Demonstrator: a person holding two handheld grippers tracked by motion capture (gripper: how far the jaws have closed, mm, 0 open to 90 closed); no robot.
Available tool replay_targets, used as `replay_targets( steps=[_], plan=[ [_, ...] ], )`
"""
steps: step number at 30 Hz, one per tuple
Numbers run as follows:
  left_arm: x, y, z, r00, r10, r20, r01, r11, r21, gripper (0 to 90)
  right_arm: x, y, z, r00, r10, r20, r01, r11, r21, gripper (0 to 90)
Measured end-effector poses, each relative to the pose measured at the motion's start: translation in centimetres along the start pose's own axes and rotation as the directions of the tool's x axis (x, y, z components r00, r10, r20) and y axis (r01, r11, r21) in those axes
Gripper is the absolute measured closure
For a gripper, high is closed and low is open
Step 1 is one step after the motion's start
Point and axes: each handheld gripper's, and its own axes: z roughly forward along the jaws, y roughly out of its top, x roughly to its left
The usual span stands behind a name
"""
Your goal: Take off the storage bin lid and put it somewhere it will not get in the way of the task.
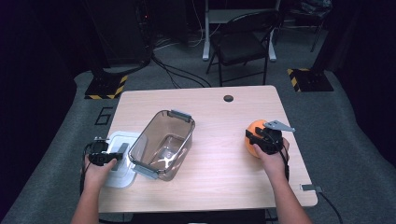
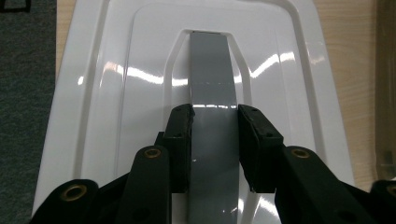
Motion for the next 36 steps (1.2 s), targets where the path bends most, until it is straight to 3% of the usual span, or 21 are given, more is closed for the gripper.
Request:
replay_targets(
  steps=[9,12,18,23,36],
  plan=[
    [0.0,0.0,-0.3,0.9998,-0.019,0.011,0.019,0.9995,-0.025,60.9,0.0,0.0,0.0,1.0,-0.001,0.001,0.001,1.0,0.0,52.0],
    [0.2,0.1,-0.5,0.9998,-0.008,0.017,0.009,0.9997,-0.023,57.3,0.0,0.0,0.0,1.0,-0.001,-0.001,0.001,1.0,0.0,52.0],
    [0.2,0.2,-0.8,0.9999,0.001,0.014,-0.001,0.9992,-0.04,55.7,-0.1,0.0,-0.1,1.0,0.006,0.0,-0.006,1.0,-0.002,52.0],
    [0.2,0.5,-1.5,0.9991,-0.022,0.036,0.024,0.9978,-0.062,54.8,-0.1,0.1,-0.2,1.0,0.004,0.003,-0.004,1.0,-0.004,51.9],
    [0.2,1.0,-3.1,0.9995,-0.008,0.03,0.011,0.9946,-0.103,53.5,-0.1,0.8,-0.9,0.9999,-0.012,0.003,0.012,1.0,-0.01,51.9]
  ],
)
